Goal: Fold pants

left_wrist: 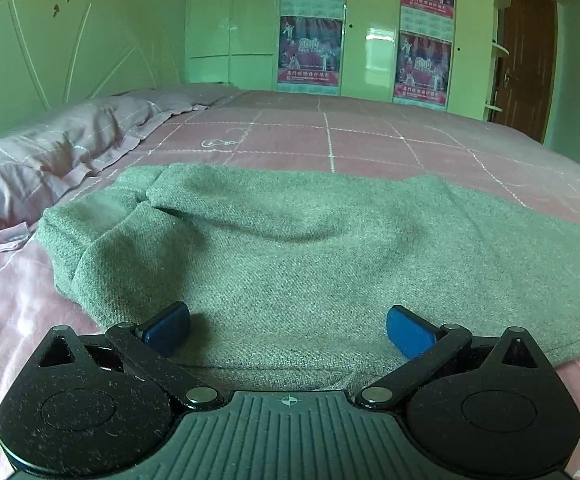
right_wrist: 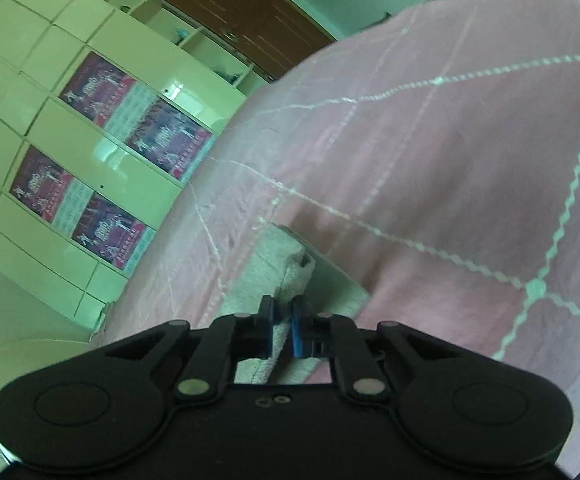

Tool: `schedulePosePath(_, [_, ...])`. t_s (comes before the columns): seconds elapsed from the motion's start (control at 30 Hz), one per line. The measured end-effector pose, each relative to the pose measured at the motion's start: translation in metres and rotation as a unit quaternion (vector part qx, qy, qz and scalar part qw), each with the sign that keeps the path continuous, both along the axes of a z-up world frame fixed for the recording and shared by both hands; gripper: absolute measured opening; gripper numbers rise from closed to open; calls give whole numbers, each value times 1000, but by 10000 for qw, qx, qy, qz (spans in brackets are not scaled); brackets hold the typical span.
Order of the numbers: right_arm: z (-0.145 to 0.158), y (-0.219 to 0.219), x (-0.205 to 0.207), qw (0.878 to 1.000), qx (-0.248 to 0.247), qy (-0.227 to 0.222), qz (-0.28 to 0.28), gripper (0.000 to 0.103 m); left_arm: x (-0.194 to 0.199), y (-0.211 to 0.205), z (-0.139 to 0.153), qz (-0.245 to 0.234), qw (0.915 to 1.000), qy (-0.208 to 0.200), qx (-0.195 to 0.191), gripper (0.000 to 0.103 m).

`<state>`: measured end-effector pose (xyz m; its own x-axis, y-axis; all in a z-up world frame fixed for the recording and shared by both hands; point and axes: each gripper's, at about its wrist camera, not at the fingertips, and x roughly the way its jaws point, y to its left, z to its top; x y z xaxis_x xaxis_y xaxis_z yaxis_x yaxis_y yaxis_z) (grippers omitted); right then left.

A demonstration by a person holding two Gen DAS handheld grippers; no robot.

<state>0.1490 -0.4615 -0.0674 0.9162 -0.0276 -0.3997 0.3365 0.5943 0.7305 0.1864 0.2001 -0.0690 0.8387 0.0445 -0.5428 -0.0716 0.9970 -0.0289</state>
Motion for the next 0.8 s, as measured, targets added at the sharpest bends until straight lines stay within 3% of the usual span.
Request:
schedulePosePath(0.13, [9,2,6,9996,-115,-243,70,0,-1,1,0,-12,10000,-7,-19,103])
schedulePosePath(0.23, [-23,-12,17,9966,197,790,-109,1,-1,1,0,-7,10000,-5,-17,103])
schedulePosePath(0.27, [-29,-14,13,9967,389,707,-114,2,-1,1,0,-6,10000,-5,-16,103])
schedulePosePath(0.33, [-22,-13,-5,9979,367,392,-354,23,-1,2,1,-4,10000,-9,-25,103])
schedulePosePath(0.37, [-18,-12,-12,9980,303,295,-478,27,-2,1,1,-3,10000,-13,-21,103])
schedulePosePath(0.43, [-23,-14,-12,9979,484,250,-342,31,-1,2,0,-1,10000,-21,-14,103])
schedulePosePath(0.5, [-34,-14,1,9963,672,512,-139,34,0,2,0,3,10000,-22,-19,103])
schedulePosePath(0.67, [-36,-7,20,9970,533,555,66,34,1,4,0,24,10000,-18,-30,103])
schedulePosePath(0.7, [-35,-6,22,9969,514,587,111,30,0,2,0,33,10000,-23,-24,103])
schedulePosePath(0.73, [-33,-6,24,9968,508,600,145,3,0,1,0,38,10000,-26,-18,103])
schedulePosePath(0.8, [-23,-6,14,9979,534,300,220,3,0,2,0,35,10000,-28,-21,103])
